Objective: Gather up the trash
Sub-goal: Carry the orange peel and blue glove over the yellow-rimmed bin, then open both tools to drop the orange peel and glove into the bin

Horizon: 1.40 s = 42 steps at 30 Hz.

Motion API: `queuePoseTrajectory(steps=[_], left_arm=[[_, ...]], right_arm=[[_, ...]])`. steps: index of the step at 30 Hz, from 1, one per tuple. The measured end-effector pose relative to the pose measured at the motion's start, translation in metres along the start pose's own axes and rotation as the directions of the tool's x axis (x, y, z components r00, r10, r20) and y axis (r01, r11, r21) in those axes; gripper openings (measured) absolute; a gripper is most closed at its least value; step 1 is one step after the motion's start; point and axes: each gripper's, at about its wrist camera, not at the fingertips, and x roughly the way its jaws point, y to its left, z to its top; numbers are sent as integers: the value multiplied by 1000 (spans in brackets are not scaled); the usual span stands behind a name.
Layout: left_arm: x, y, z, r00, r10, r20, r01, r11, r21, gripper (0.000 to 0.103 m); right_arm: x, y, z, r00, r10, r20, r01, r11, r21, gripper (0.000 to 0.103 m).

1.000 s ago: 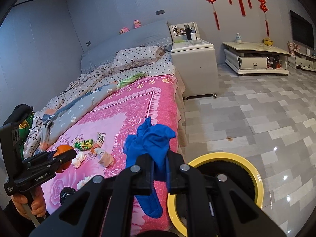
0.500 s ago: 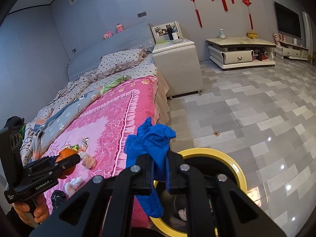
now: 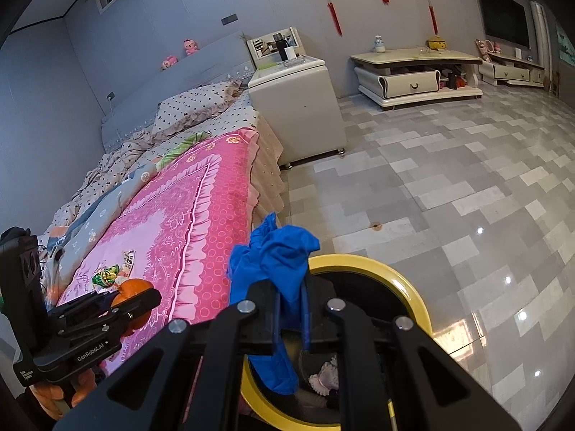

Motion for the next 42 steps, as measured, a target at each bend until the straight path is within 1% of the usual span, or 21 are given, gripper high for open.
queuePoseTrajectory(steps=[8, 18, 23, 28, 33, 37, 38, 39, 42], left_arm=[[38, -20, -4, 998, -29, -55, 30, 1000, 7, 31], [74, -43, -11, 992, -55, -117, 56, 998, 7, 31], [79, -51, -14, 990, -58, -130, 62, 998, 23, 32], [81, -48, -16, 987, -71, -145, 73, 997, 4, 32], [79, -43, -15, 988, -70, -139, 70, 998, -4, 34], [70, -40, -15, 991, -65, -119, 65, 998, -6, 40], [68, -38, -15, 991, -67, -117, 66, 998, -11, 44], [65, -36, -15, 991, -68, -113, 67, 998, -18, 48], [55, -27, -16, 994, -61, -91, 58, 998, -35, 56]], right_arm=[[22, -25, -9, 997, -63, -38, 64, 997, 45, 8], [45, -52, -16, 991, -89, -104, 99, 990, 103, 8], [49, -60, -19, 987, -109, -119, 122, 986, 111, 8], [48, -61, -20, 985, -117, -127, 132, 985, 109, 9], [46, -57, -21, 982, -136, -130, 150, 983, 102, 16], [43, -56, -21, 980, -151, -132, 165, 981, 104, 30], [42, -56, -21, 979, -152, -134, 167, 980, 107, 34], [40, -56, -22, 979, -154, -135, 169, 979, 112, 35], [36, -56, -22, 978, -161, -135, 177, 977, 122, 44]])
